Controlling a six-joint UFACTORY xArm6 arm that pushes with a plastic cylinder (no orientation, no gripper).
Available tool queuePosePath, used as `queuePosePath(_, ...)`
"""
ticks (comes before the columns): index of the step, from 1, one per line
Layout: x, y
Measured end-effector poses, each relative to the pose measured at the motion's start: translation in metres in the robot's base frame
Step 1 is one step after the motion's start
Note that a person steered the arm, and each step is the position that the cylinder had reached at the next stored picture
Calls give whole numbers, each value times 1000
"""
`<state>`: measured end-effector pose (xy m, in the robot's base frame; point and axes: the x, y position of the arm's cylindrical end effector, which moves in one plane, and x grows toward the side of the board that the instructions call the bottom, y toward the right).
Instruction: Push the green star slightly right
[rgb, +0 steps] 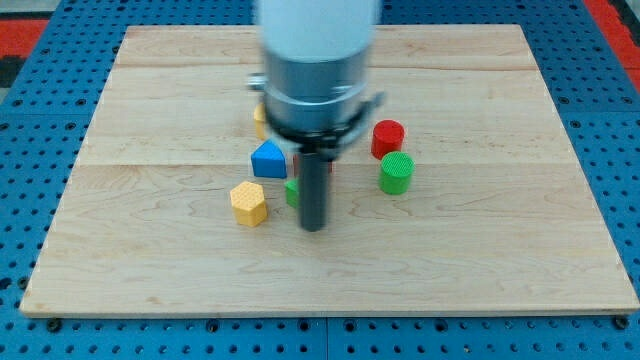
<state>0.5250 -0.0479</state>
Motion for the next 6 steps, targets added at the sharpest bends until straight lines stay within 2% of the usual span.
queuePosePath(1, -11, -45)
queuePosePath(2, -38, -23)
queuePosePath(3, -48, -22)
queuePosePath(6, -41, -2)
